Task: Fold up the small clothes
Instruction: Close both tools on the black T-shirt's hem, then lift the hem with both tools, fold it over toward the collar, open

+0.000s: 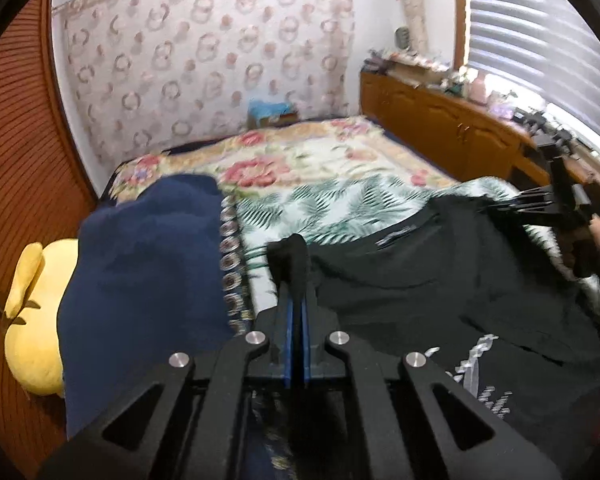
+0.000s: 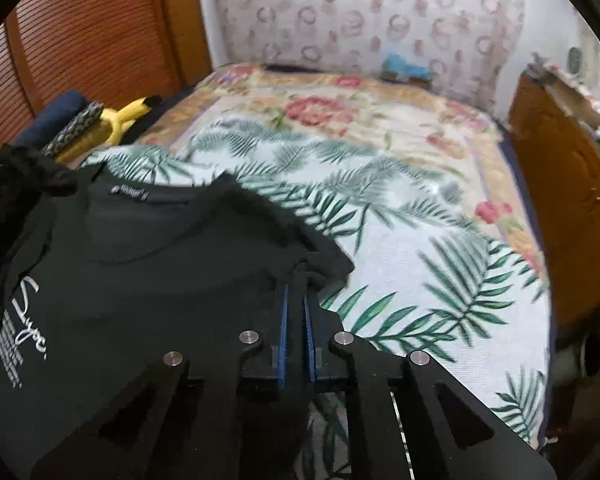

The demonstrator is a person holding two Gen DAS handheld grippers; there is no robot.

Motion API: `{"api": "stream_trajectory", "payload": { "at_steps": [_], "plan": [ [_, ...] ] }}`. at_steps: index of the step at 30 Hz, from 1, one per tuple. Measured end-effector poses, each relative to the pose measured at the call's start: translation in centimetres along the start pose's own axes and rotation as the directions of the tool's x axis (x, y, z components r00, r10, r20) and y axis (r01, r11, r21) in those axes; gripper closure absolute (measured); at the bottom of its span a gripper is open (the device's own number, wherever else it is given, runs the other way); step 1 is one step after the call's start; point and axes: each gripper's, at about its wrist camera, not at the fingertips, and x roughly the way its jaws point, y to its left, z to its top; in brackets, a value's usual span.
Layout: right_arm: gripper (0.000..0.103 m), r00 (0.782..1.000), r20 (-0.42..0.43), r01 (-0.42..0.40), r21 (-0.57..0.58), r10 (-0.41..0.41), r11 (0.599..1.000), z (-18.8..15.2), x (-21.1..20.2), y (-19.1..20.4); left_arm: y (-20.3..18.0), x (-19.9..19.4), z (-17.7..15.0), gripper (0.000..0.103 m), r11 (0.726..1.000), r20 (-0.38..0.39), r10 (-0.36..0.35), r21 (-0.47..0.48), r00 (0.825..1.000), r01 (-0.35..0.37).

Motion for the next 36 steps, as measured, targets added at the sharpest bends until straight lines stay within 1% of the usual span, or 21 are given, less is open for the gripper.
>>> {"api": "stream_trajectory", "payload": {
  "at_steps": [3,5,7,10,14,17,19,21,23,27,32,34,36],
  "plan": [
    [0.100,0.998,0.069,0.003,0.011,-0.004,1.000,0.0,-2.0,0.7,-1.3,-2.7,-0.2,0.102,1.000,0.058,-0.019,0.011,0.998,0.018],
    [0.100,0.992,0.127,0.007,0.014,-0.008,1.000,0.0,-4.3,1.4,-2.0,-4.6,-0.4,0.102,0.999,0.090,-0.030,0.015,0.995,0.028],
    [0.100,0.986,0.165,-0.010,0.011,0.008,1.000,-0.2,-6.6,2.1,-2.6,-6.2,-0.8,0.102,0.999,0.109,-0.038,0.030,0.993,0.035],
    [0.100,0.980,0.201,0.005,-0.006,-0.003,1.000,-0.9,-9.6,3.3,-3.1,-8.3,-1.4,0.102,0.999,0.137,-0.039,0.036,0.990,0.035],
    [0.100,0.964,0.267,-0.010,-0.010,0.012,1.000,-2.9,-14.5,4.7,-3.5,-11.2,-2.9,0.102,0.999,0.169,-0.040,0.022,0.985,0.037],
    [0.100,0.955,0.295,-0.017,-0.013,0.020,1.000,-5.1,-17.4,5.5,-3.9,-13.6,-5.6,0.102,0.999,0.190,-0.034,0.005,0.981,0.033],
    [0.100,0.952,0.305,-0.016,-0.015,0.020,1.000,-6.9,-19.2,6.1,-3.8,-15.0,-7.5,0.102,0.999,0.200,-0.030,-0.017,0.979,0.034],
    [0.100,0.949,0.314,-0.012,-0.016,0.017,1.000,-8.9,-20.9,6.7,-3.7,-16.0,-9.5,0.102,0.997,0.201,-0.039,-0.053,0.979,0.050],
    [0.100,0.948,0.316,-0.027,-0.015,0.030,1.000,-11.0,-22.5,7.2,-3.3,-16.9,-11.4,0.102,0.995,0.198,-0.032,-0.085,0.980,0.050],
    [0.100,0.955,0.295,-0.025,-0.026,0.031,0.999,-14.0,-24.0,8.2,-3.3,-18.4,-13.2,0.102,0.993,0.205,-0.024,-0.111,0.978,0.047],
    [0.100,0.954,0.296,-0.032,-0.027,0.038,0.999,-16.3,-26.5,8.9,-3.1,-21.1,-14.8,0.102,0.989,0.211,-0.008,-0.145,0.977,0.039],
    [0.100,0.956,0.291,-0.026,-0.036,0.035,0.999,-17.4,-27.6,9.3,-3.3,-21.8,-15.6,0.102,0.988,0.199,0.004,-0.155,0.980,0.027],
    [0.100,0.961,0.273,-0.025,-0.041,0.035,0.999,-18.4,-28.4,9.6,-3.1,-21.8,-16.8,0.102,0.985,0.169,0.009,-0.170,0.986,0.020]
  ]
}}
